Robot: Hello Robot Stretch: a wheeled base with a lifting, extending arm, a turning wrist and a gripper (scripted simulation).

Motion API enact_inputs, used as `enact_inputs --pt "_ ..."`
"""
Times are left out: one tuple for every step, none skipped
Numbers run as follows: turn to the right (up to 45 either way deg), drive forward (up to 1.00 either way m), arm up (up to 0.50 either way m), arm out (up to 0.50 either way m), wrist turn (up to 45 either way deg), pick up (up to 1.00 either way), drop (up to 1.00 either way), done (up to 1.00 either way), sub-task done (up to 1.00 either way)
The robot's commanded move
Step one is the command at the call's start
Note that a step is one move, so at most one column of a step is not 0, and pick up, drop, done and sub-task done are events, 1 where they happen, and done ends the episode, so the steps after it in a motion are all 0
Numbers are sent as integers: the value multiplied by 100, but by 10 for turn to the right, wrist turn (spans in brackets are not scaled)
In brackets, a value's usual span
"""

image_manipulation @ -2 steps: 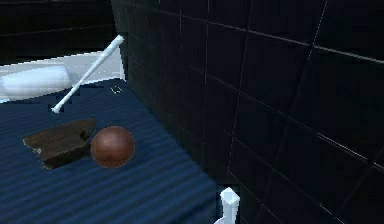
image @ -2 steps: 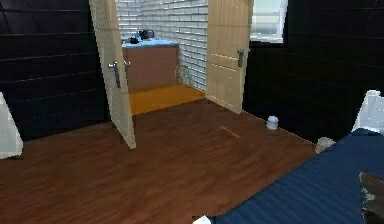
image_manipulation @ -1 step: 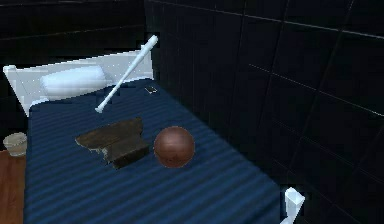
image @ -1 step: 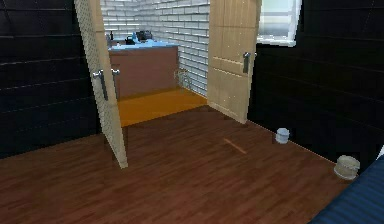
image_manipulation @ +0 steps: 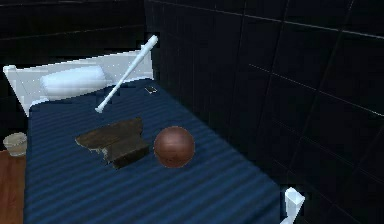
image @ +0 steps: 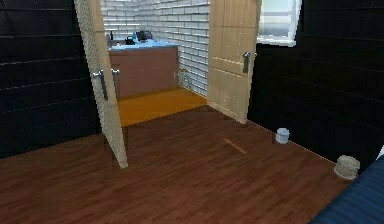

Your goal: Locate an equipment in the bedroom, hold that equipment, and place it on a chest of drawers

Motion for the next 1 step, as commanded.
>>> enact_inputs --pt "0 0 22 0 0 0 0 0 0"
